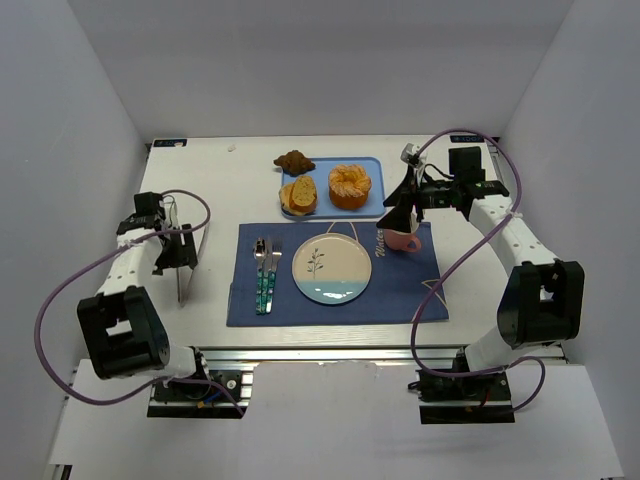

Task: Place the bread

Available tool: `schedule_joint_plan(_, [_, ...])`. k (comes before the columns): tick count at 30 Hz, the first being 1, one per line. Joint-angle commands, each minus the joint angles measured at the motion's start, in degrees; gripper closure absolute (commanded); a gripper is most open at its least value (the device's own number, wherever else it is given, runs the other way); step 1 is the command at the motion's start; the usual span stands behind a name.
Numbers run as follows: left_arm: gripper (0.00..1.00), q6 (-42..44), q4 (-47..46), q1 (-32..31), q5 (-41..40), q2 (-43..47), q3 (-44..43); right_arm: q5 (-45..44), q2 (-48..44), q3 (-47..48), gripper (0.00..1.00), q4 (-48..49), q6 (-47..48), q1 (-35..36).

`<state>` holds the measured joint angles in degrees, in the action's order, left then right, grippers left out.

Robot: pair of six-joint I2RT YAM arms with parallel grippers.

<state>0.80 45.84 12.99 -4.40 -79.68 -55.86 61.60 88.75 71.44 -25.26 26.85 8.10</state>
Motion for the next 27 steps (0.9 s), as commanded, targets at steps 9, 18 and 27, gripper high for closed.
schedule_joint_plan(9, [0.11,9.9,-11.6,-1.7,5.9,-11.9,-0.2,1.4,0.1,1.0,0.11,3.5,-4.0,-0.2])
schedule_joint_plan(18, [0.15,9.4,-17.5,-1.7,1.9,-16.9,-0.7,1.3,-0.2,0.8,0.11,3.7,-4.5,-0.3])
schedule_joint_plan(27, [0.58,7.4,-19.2,-1.8,4.1,-17.7,0.4,0.8,-0.4,1.0,0.11,3.4,-4.6,-0.3])
